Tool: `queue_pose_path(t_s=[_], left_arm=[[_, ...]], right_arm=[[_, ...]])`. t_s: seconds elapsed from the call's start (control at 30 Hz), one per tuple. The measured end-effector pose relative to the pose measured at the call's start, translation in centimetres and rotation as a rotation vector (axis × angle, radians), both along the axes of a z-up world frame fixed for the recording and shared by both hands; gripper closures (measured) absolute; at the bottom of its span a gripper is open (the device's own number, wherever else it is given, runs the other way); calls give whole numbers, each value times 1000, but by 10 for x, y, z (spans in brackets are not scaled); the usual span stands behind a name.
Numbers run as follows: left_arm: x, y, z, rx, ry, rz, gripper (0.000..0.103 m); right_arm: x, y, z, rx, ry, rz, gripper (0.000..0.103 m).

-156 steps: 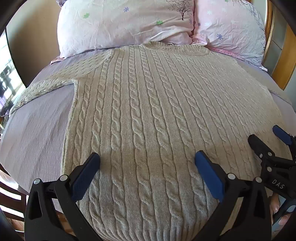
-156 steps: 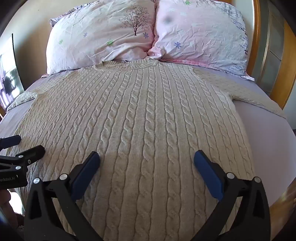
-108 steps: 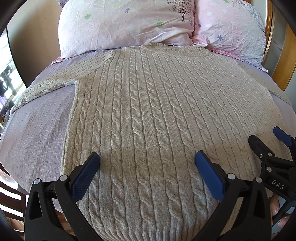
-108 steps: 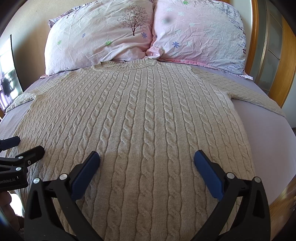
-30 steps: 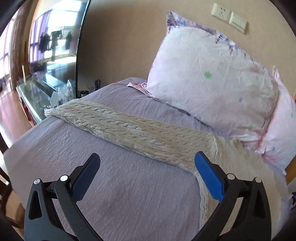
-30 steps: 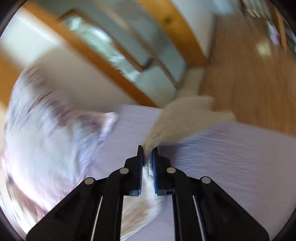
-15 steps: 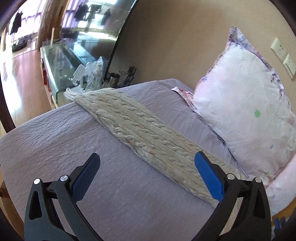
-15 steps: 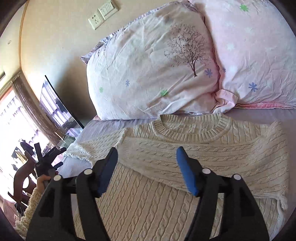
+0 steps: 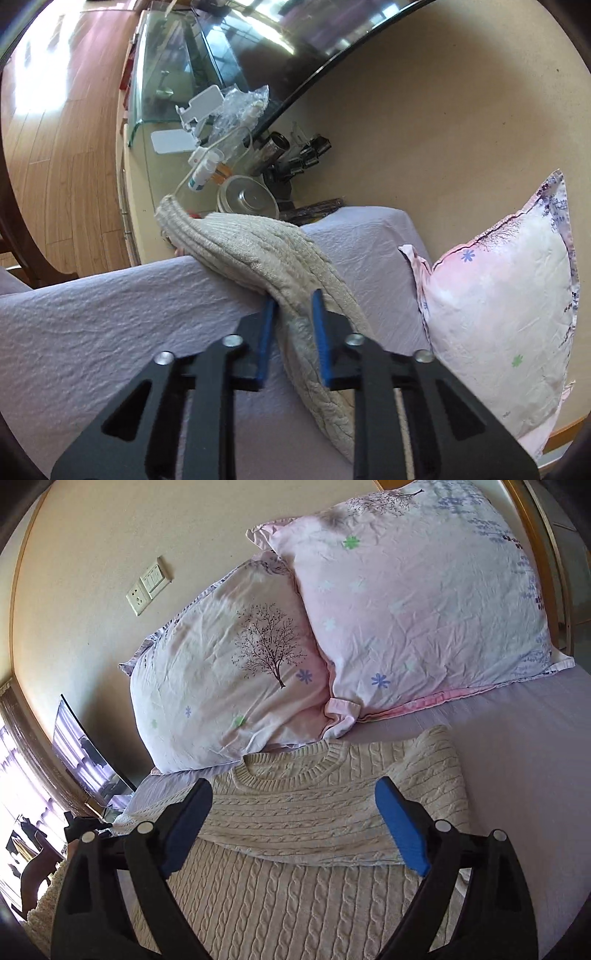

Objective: Fold small clothes

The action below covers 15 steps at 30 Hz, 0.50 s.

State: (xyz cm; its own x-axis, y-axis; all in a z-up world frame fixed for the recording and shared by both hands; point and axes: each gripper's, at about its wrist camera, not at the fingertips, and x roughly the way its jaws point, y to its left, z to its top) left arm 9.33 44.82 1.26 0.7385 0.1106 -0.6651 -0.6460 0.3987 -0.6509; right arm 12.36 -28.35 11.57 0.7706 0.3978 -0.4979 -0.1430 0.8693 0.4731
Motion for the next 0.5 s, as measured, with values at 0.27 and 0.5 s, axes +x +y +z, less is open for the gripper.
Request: queue_pose_path(t_s=[0.27, 0.5], left_arm=[[66, -206, 105, 320, -275, -591, 95], [89, -481, 64, 204, -246, -1416, 78]], right_arm=[[2, 14, 5, -9, -22, 21, 13], [41, 2, -37, 107, 164, -27, 16]])
